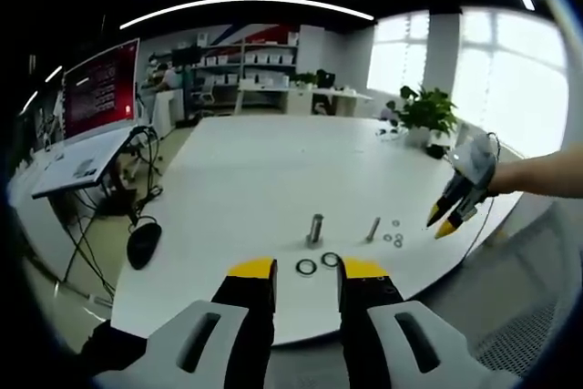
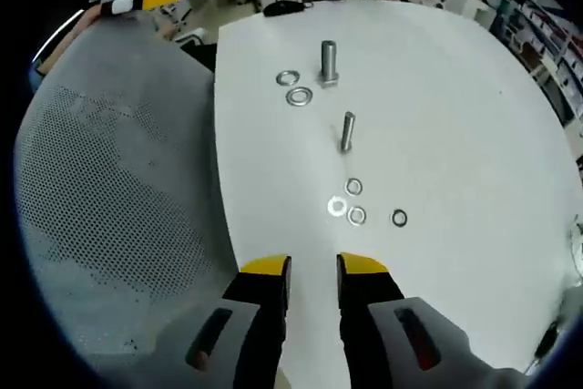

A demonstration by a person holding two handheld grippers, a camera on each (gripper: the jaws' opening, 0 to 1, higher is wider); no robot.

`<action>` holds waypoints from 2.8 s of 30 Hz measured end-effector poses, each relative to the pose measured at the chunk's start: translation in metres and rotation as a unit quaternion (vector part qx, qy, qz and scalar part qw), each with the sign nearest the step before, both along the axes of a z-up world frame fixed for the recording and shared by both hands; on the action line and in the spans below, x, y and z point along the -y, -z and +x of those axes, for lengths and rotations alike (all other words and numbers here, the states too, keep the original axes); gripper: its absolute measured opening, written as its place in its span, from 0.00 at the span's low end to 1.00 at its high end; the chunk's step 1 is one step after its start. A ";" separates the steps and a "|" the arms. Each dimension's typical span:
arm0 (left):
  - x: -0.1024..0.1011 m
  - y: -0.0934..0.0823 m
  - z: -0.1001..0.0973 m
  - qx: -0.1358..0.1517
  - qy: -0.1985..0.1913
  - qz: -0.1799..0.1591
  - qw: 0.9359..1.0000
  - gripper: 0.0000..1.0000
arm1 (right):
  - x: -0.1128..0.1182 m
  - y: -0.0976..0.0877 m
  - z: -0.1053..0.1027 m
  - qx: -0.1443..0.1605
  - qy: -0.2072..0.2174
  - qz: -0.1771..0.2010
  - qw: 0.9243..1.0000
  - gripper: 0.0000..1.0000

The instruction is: Place the washer onto the threaded stud by aligning its center hole with the stud, sliding it down to the base, and recovering from edge contact or off-axis alignment until the washer reaches the visible bottom stop.

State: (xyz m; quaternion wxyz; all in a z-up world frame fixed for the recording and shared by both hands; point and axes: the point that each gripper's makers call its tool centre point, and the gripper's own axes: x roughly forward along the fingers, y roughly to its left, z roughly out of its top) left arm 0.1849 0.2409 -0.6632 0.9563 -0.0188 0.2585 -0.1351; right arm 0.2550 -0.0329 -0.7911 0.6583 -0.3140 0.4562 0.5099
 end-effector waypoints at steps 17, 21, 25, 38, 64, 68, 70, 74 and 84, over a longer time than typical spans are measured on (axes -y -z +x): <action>0.000 0.000 0.001 0.000 -0.003 -0.003 1.000 0.23 | -0.009 0.033 0.028 0.001 -0.050 -0.068 0.996 0.23; 0.000 0.000 0.001 0.000 -0.004 -0.004 1.000 0.23 | -0.016 0.034 0.027 -0.009 -0.056 -0.059 0.997 0.21; 0.000 0.000 0.001 0.001 -0.004 -0.004 1.000 0.23 | -0.026 0.038 0.025 -0.010 -0.070 -0.061 0.996 0.21; -0.001 0.000 0.001 0.001 -0.004 -0.004 1.000 0.23 | -0.029 0.053 0.027 0.001 -0.110 -0.105 0.988 0.18; 0.000 0.000 0.001 0.001 -0.004 -0.003 1.000 0.23 | -0.030 0.053 0.028 0.012 -0.111 -0.131 0.985 0.15; -0.001 0.000 0.001 0.001 -0.004 -0.003 1.000 0.23 | -0.030 0.054 0.029 0.012 -0.115 -0.138 0.984 0.15; -0.001 0.000 0.001 0.001 -0.004 -0.003 1.000 0.23 | -0.030 0.053 0.028 0.009 -0.111 -0.140 0.984 0.15; -0.001 0.000 0.001 0.002 -0.003 -0.003 1.000 0.23 | -0.031 0.053 0.029 0.006 -0.101 -0.142 0.985 0.15; 0.000 0.000 0.001 0.002 -0.002 -0.003 1.000 0.22 | -0.031 0.053 0.028 0.014 -0.084 -0.142 0.986 0.15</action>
